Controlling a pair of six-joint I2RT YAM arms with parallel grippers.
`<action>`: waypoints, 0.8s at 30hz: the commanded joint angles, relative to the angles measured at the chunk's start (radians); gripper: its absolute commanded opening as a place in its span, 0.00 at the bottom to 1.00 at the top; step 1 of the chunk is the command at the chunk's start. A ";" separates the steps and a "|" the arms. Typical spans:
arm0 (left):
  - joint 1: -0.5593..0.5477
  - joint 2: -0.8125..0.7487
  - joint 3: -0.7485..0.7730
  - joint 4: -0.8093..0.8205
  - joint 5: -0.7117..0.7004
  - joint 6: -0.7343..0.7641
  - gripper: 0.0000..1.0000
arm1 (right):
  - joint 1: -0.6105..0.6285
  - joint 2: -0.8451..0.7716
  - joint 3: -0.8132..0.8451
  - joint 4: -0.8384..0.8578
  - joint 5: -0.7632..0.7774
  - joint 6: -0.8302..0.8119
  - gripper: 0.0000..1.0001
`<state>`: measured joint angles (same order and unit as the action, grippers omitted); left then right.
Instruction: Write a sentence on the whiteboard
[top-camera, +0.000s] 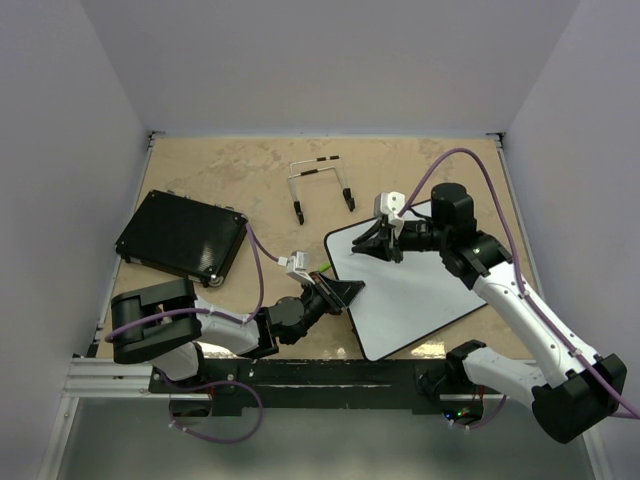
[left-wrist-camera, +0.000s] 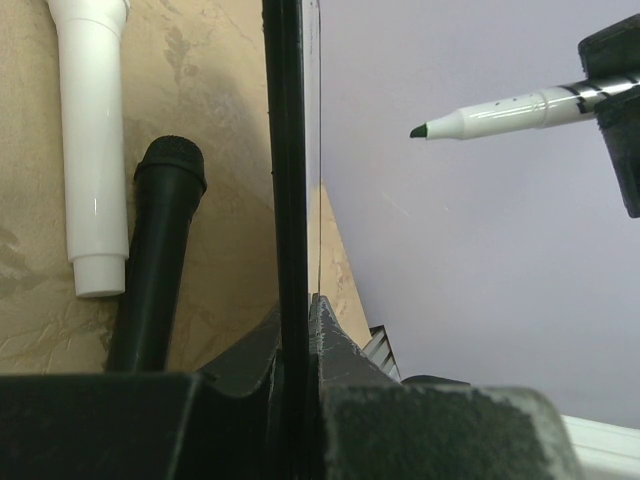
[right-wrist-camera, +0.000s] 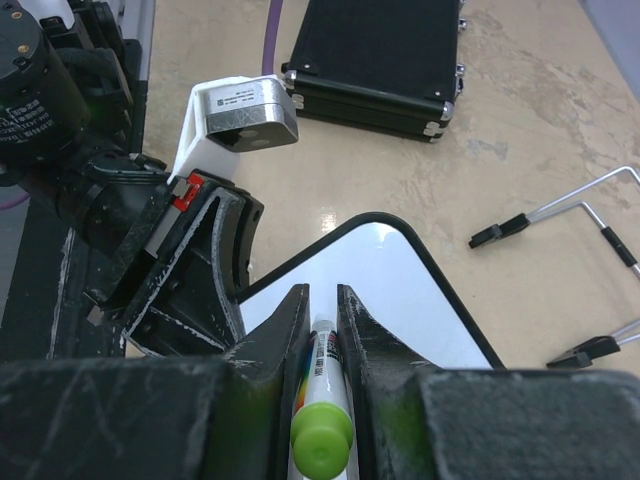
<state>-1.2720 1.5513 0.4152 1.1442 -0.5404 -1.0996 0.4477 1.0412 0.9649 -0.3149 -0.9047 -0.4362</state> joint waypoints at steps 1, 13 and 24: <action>-0.009 0.003 0.017 0.077 0.019 0.056 0.00 | 0.013 -0.010 -0.009 0.046 -0.010 0.022 0.00; -0.007 0.012 0.011 0.095 0.022 0.053 0.00 | 0.014 -0.006 -0.015 0.057 -0.045 0.034 0.00; -0.009 0.010 0.001 0.104 0.028 0.055 0.00 | 0.014 0.000 0.018 0.031 -0.065 0.039 0.00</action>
<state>-1.2720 1.5616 0.4149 1.1591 -0.5354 -1.0996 0.4583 1.0412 0.9516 -0.2974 -0.9291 -0.4118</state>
